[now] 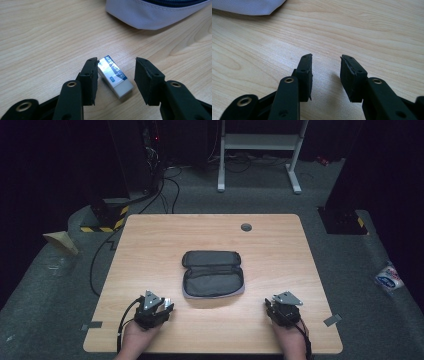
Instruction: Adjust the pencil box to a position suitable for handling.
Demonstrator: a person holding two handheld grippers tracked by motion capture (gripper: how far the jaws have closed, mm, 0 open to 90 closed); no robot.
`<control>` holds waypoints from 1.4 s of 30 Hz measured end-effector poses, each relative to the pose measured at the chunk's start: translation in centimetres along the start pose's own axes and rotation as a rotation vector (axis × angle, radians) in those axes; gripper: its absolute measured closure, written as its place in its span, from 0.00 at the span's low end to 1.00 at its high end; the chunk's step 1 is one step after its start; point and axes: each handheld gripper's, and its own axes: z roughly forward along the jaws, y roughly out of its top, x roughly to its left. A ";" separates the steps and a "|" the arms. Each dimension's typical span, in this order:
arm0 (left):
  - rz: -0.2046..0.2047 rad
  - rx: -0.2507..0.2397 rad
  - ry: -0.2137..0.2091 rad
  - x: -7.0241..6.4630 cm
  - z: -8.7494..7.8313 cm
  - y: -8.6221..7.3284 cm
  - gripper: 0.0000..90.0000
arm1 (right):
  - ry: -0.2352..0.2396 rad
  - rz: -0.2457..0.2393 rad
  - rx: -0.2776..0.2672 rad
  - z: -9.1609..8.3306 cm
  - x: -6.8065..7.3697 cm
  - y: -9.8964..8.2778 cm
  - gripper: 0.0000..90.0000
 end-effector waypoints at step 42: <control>-0.003 -0.036 0.009 1.4 -0.4 -0.3 0.81 | 0.045 0.097 0.021 0.3 -0.9 0.1 0.54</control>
